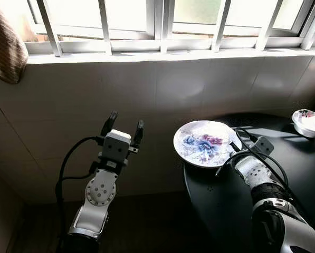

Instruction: Kitchen organization

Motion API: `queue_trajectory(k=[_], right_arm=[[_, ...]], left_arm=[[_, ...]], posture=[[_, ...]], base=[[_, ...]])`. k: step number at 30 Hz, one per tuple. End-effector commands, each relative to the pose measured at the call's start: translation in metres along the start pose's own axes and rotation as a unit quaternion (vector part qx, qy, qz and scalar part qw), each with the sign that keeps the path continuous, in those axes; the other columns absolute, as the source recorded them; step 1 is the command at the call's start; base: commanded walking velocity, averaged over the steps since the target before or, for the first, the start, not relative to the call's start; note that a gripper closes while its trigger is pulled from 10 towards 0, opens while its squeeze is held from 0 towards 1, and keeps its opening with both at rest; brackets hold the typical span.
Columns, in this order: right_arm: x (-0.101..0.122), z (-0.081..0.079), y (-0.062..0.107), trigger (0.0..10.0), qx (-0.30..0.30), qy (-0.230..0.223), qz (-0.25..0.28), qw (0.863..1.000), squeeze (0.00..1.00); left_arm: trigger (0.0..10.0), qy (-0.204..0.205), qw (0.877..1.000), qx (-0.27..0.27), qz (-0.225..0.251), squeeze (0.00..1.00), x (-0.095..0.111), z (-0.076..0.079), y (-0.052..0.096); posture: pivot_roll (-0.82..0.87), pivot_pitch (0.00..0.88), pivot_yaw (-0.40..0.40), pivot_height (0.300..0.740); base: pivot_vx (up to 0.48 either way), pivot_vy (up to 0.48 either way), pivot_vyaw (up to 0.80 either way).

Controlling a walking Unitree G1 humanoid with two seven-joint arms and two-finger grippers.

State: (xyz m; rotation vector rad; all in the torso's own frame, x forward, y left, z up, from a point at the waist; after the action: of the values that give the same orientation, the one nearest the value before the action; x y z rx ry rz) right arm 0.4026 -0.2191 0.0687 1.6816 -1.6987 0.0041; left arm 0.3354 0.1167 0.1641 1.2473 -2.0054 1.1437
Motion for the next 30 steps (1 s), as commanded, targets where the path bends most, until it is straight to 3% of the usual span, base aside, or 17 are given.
queue_trajectory(k=[1,4,11,16,20,30], right_arm=[[0.011,-0.037,0.007,0.0,0.096,-0.007,0.015,0.995,0.0],[0.002,-0.055,0.015,0.0,0.155,0.013,0.001,0.988,0.0],[-0.007,-0.068,0.027,0.0,0.214,0.018,-0.01,0.977,0.0],[-0.017,-0.092,0.048,0.0,0.303,0.087,-0.004,0.949,0.0],[-0.016,-0.095,0.053,0.0,0.317,0.116,0.018,0.941,0.0],[-0.016,-0.102,0.066,0.0,0.345,0.148,0.05,0.926,0.0]], left_arm=[[10.0,0.001,1.0,-0.004,-0.014,0.0,-0.006,0.002,0.002],[10.0,0.003,1.0,-0.003,-0.016,0.0,-0.007,0.002,0.002],[10.0,0.004,1.0,0.002,-0.021,0.0,-0.01,-0.001,0.002],[10.0,0.01,1.0,0.007,-0.029,0.0,-0.013,-0.004,0.002],[10.0,0.029,0.999,0.01,-0.041,0.0,-0.017,-0.004,0.001],[10.0,0.044,0.997,0.005,-0.057,0.0,-0.021,-0.003,0.0]], posture=[[-0.02,0.0,-0.036,0.74],[-0.02,0.0,-0.035,0.74],[-0.01,0.0,-0.035,0.74],[-0.02,0.0,-0.033,0.74],[-0.01,0.0,-0.031,0.74],[-0.01,0.0,-0.031,0.74]], base=[[0.0,0.0,0.0],[0.0,0.0,0.0],[0.0,0.0,0.0],[0.0,0.0,0.0],[0.0,0.087,0.73],[0.0,0.48,0.8]])
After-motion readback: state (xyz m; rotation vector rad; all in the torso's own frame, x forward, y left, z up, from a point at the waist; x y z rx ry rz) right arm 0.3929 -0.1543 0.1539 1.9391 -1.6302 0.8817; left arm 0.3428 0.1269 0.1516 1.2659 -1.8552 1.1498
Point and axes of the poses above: a point about 5 cm out from each wrist's last joint towards the gripper, its own y axis pointing back from the gripper into the wrist, its own x axis along the axis of the wrist's last joint, z = x × y, the point moved 5 cm from there along -y, pointing out of the wrist towards the gripper, and after that the axes turned 15 degrees about -y, right-handed, at the moved point
